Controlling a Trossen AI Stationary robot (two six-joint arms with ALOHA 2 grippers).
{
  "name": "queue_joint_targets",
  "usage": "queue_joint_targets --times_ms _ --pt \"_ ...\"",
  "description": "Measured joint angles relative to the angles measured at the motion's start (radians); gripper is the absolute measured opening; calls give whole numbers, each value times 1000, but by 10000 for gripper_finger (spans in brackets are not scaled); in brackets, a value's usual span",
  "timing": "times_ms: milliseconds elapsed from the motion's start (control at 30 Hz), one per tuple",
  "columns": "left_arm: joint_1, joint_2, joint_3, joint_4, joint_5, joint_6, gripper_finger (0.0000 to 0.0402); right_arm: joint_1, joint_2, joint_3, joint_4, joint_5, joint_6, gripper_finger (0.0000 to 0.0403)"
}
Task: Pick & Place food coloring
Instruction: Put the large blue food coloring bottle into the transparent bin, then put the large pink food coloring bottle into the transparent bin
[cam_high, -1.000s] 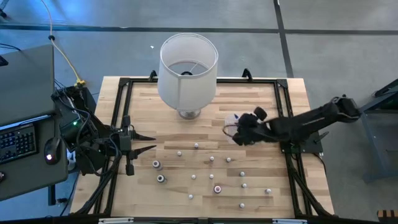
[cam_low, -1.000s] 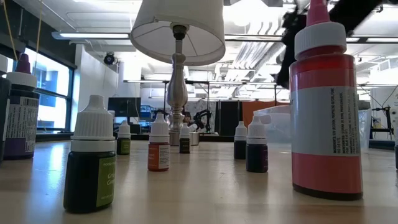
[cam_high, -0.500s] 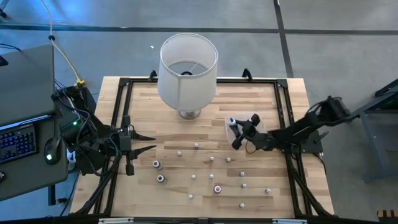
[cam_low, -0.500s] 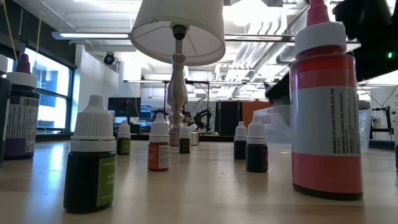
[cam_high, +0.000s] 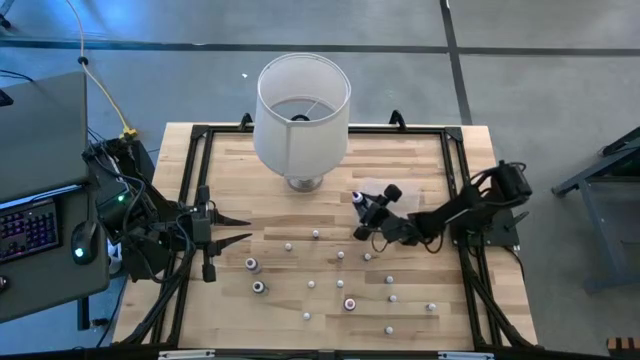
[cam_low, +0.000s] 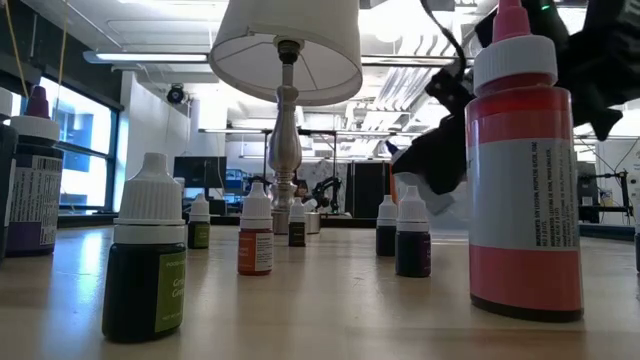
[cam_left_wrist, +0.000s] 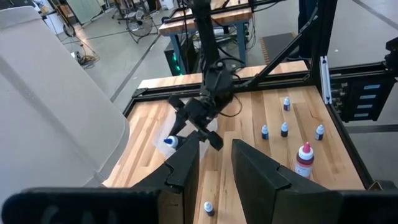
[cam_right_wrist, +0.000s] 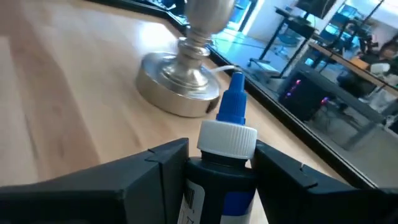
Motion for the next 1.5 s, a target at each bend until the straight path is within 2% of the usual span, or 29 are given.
queue_joint_targets --times_ms 100,267,633,967,1333,1500 --pt "0 0 0 0 0 0 92 -25 0 -1 0 1 -12 156" --pt "0 0 0 0 0 0 92 -59 -2 0 8 -99 -37 156" --pt "0 0 0 25 -8 0 92 -71 -48 -1 -7 -191 -119 158" --pt "0 0 0 47 -8 0 92 -124 -64 -1 -38 -339 -58 195" --pt "0 0 0 74 -6 0 92 -126 -71 -1 -6 -262 -123 192" --pt "0 0 0 74 -7 0 92 -100 -148 1 -1 -172 -236 192"
